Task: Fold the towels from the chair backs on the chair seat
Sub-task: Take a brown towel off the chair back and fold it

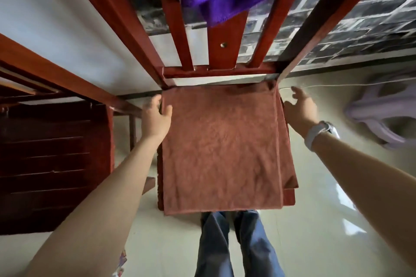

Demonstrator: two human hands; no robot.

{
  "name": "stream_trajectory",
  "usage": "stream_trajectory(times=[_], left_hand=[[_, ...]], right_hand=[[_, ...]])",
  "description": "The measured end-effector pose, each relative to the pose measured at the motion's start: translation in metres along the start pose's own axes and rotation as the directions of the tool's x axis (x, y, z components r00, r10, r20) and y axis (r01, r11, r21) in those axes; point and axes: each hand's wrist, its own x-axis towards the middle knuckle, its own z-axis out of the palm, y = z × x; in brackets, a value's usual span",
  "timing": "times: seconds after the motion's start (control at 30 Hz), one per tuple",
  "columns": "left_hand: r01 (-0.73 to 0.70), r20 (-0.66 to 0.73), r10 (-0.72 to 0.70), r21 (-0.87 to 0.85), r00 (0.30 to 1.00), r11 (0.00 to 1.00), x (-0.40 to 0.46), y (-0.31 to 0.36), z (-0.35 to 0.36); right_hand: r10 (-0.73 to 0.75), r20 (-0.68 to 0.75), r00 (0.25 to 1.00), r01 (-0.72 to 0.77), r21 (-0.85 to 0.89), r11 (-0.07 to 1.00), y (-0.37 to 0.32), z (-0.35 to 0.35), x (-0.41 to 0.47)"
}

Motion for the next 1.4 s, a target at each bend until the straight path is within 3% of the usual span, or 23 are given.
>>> stream_trajectory(times=[0.1,0.27,0.37,0.6,0.7,0.8,0.9,1.0,1.1,1.17,1.23,1.3,1.4], left_hand=[[0.114,0.031,-0.115,0.039,0.993,0.993,-0.025,-0.037,0.018],[0.300,-0.049,-0.296,0.209,0.954,0.931,-0.102,-0.123,0.038],[0.491,-0.072,-0.486,0.085,0.871,0.867,-0.144,-0.138,0.044],[0.729,0.041,-0.729,-0.082,0.683,0.679,-0.156,-0.164,0.049],[0.746,0.079,-0.743,-0.136,0.665,0.652,-0.156,-0.177,0.050],[0.756,0.155,-0.740,-0.146,0.655,0.638,-0.159,-0.166,0.047],[0.772,0.269,-0.724,-0.212,0.636,0.599,-0.160,-0.136,0.042],[0.682,0.388,-0.567,-0.309,0.727,0.663,-0.150,-0.095,0.021],[0.574,0.359,-0.448,-0.536,0.819,0.619,-0.130,-0.051,-0.007],[0.486,0.302,-0.391,-0.664,0.869,0.568,-0.119,-0.027,-0.027],[0.415,0.262,-0.345,-0.753,0.901,0.511,-0.117,-0.019,-0.038],[0.447,0.294,-0.365,-0.762,0.883,0.468,-0.122,-0.023,-0.037],[0.603,0.390,-0.476,-0.645,0.788,0.470,-0.137,-0.052,-0.006]], right_hand=[[0.054,0.048,0.997,-0.053,-0.033,0.998,0.047,0.022,-0.023],[0.300,0.132,0.945,-0.286,-0.120,0.951,0.127,0.050,-0.093],[0.310,0.141,0.940,-0.290,-0.146,0.946,0.152,0.061,-0.130],[0.380,0.143,0.914,-0.365,-0.122,0.923,0.177,0.089,-0.149],[0.419,0.159,0.894,-0.383,-0.214,0.899,0.171,0.090,-0.147],[0.408,0.187,0.894,-0.383,-0.156,0.910,0.167,0.085,-0.149],[0.452,0.304,0.839,-0.489,0.057,0.870,0.161,0.068,-0.147],[0.428,0.495,0.756,-0.617,0.319,0.720,0.130,0.032,-0.131],[0.169,0.509,0.844,-0.481,0.580,0.658,0.083,-0.009,-0.108],[0.033,0.415,0.909,-0.362,0.747,0.557,0.056,-0.031,-0.096],[0.002,0.288,0.958,-0.248,0.821,0.514,0.046,-0.045,-0.087],[0.035,0.186,0.982,-0.169,0.775,0.608,0.056,-0.046,-0.080],[0.142,0.242,0.960,-0.254,0.536,0.805,0.099,-0.021,-0.069]])
